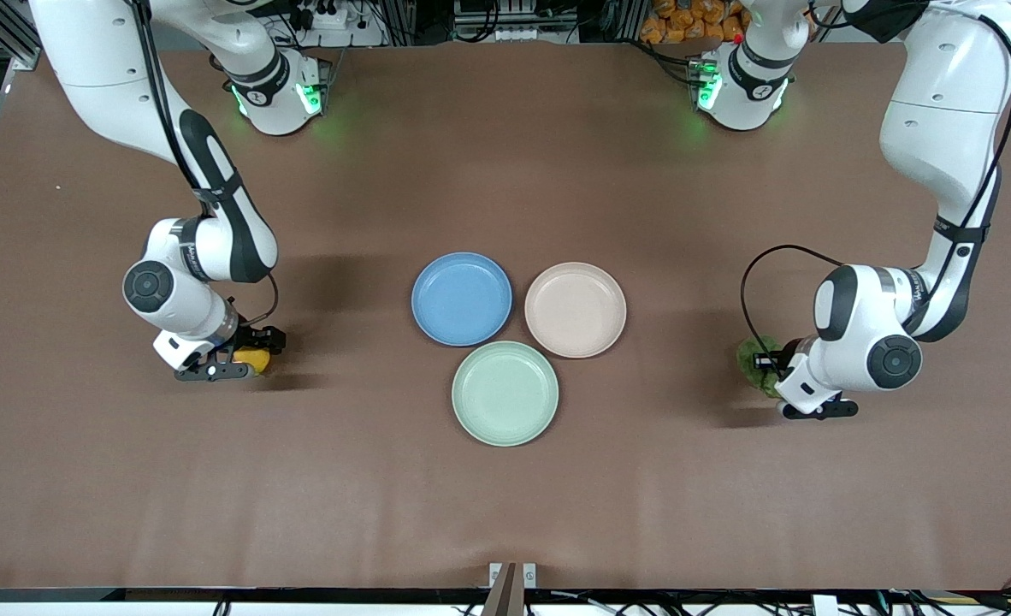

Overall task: Place lemon and lettuce in plates
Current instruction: 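Grasp the lemon with the right gripper while the left gripper grasps the lettuce, then carry the lemon toward the blue plate while the left gripper carries the lettuce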

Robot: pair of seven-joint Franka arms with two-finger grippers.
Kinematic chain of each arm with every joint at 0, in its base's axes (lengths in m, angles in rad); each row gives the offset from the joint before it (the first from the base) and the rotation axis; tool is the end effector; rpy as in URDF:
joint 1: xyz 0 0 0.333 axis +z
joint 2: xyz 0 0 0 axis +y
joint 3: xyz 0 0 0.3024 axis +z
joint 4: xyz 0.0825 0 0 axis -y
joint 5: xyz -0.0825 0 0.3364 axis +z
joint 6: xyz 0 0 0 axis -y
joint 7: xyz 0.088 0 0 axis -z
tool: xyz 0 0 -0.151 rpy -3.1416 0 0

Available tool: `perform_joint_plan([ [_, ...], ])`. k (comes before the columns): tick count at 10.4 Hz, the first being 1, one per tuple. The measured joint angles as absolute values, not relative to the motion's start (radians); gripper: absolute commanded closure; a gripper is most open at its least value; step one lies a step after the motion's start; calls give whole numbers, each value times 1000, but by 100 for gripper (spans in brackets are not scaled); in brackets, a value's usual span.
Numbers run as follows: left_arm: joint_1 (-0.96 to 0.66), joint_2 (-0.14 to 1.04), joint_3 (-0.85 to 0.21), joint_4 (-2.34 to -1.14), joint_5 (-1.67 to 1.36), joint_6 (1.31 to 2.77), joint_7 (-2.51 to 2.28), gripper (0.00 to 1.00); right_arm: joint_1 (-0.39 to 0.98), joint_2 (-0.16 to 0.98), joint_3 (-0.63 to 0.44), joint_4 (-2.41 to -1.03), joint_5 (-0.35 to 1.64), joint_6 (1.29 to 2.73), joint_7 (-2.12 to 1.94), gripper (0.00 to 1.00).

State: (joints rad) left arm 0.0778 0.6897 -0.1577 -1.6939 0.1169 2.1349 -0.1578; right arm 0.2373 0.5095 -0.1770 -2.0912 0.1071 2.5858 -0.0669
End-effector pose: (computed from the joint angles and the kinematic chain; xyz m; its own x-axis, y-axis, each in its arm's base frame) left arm 0.5959 -0.0341 0.1621 0.9715 0.0284 -0.2353 0.0248 -0.9995 -0.0182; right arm 0.5497 0.0312 0.1628 0.9983 0.0577 -0.0049 0.0578 -0.9979 0.0297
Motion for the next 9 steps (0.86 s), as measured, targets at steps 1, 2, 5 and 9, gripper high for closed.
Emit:
perform_joint_plan([
  [1,78,690,-158,-1694,129,2135,-158,100,237,510,-177,-2091,107,2585,-67,86],
  [2,78,690,-158,-1694,134,2135,-158,100,238,510,-177,-2091,107,2585,-67,95],
  [5,78,691,-158,-1685,135,2136,-162,100,239,507,-177,-2067,107,2515,-67,99],
  [9,46,635,-173,-1645,135,2118,-262,100,254,469,-136,-1966,114,2345,-24,99],
])
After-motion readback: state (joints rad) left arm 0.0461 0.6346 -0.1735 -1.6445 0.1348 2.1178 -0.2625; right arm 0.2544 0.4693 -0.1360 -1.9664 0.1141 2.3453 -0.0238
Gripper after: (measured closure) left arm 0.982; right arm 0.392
